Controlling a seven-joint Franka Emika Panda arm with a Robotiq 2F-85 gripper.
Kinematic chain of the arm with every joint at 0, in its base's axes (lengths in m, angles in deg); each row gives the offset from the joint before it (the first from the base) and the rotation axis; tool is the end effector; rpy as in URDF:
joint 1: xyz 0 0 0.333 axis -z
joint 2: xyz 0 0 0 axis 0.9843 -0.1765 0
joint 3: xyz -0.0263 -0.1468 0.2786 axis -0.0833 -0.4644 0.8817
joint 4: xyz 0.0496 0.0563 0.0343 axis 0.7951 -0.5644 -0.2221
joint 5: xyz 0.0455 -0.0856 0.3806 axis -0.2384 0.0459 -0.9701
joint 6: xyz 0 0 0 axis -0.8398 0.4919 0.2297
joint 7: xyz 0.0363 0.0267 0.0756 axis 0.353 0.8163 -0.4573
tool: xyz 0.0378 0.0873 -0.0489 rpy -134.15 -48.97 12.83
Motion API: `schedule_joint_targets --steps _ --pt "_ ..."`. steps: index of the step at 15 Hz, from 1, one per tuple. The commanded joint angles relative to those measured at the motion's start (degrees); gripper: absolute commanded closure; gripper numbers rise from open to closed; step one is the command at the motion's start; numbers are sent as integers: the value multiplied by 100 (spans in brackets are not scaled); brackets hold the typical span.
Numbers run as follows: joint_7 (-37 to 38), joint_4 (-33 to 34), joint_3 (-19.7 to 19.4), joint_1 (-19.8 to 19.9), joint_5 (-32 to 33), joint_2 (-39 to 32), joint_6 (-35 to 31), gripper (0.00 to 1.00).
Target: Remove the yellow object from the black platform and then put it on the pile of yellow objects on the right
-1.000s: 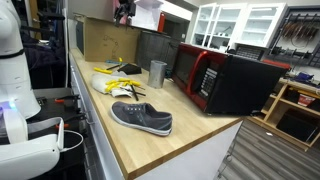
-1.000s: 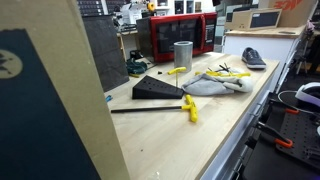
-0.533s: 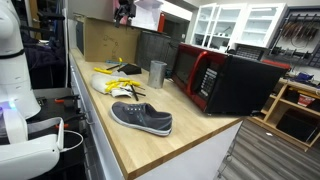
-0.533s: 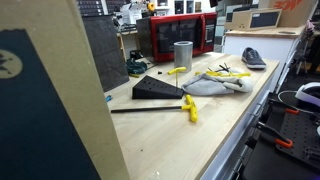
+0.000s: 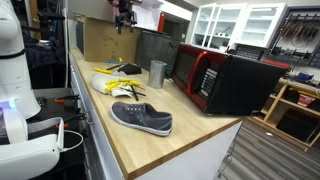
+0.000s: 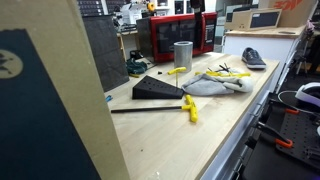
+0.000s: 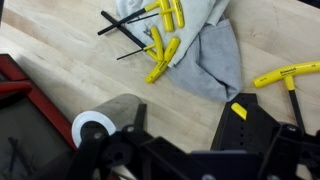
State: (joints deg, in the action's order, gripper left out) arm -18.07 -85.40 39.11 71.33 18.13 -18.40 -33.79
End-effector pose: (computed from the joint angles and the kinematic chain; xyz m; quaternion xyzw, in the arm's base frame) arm 0.4731 0.1507 0.5124 0.9695 0.2013 -0.0353 0.1353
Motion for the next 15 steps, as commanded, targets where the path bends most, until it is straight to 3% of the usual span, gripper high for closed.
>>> schedule_joint_targets --steps 1,7,8,15 --pt "40 -181 36 -76 174 -239 -386 0" --pt "-332 -252 -13 -131 -76 -935 -732 0" --pt "-70 -273 10 -141 28 -765 -634 0" --pt "-348 -301 32 -173 125 -913 -847 0"
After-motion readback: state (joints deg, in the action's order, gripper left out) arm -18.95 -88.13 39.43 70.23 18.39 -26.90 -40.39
